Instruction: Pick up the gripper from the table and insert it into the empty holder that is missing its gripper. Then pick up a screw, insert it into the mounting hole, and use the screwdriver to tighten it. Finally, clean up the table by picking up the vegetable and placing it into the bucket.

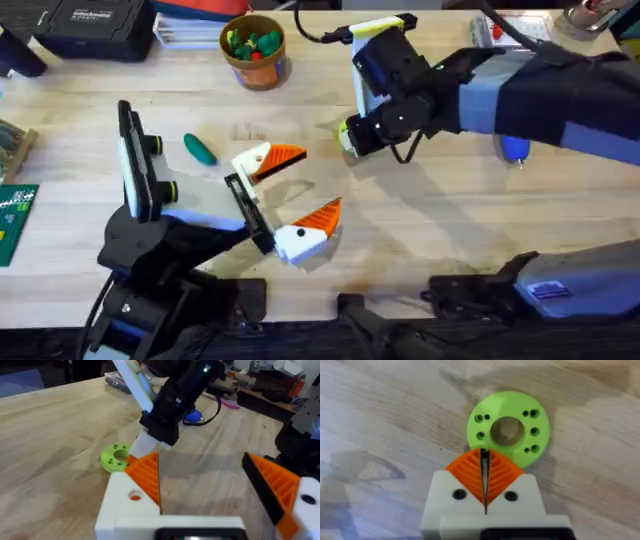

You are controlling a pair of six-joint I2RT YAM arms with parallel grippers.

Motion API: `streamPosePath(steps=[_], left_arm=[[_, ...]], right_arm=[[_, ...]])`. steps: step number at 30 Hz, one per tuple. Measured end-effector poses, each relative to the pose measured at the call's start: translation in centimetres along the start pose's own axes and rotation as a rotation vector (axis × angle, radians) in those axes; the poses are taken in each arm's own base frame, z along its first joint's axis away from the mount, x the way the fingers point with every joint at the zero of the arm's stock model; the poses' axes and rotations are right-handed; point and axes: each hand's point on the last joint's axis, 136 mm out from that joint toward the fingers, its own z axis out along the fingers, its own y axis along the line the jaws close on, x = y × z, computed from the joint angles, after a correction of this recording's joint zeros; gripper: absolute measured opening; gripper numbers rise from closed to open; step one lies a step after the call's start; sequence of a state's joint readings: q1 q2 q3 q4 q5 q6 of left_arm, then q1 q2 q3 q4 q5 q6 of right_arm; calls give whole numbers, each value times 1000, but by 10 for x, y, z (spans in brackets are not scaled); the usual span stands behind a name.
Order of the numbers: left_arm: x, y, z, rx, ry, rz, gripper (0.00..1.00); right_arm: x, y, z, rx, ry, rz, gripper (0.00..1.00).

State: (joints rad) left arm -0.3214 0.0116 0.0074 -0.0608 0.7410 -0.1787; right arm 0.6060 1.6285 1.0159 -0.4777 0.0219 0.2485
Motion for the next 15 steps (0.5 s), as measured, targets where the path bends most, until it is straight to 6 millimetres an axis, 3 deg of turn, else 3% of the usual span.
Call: streamPosePath(steps=[7, 15], left_arm=[[0, 0, 0, 0, 0, 0, 985], [0, 0, 0, 0, 0, 0, 985]], right_arm=[[-3, 1, -20, 14, 55, -14, 7], [-28, 10, -76, 16, 78, -64, 7]])
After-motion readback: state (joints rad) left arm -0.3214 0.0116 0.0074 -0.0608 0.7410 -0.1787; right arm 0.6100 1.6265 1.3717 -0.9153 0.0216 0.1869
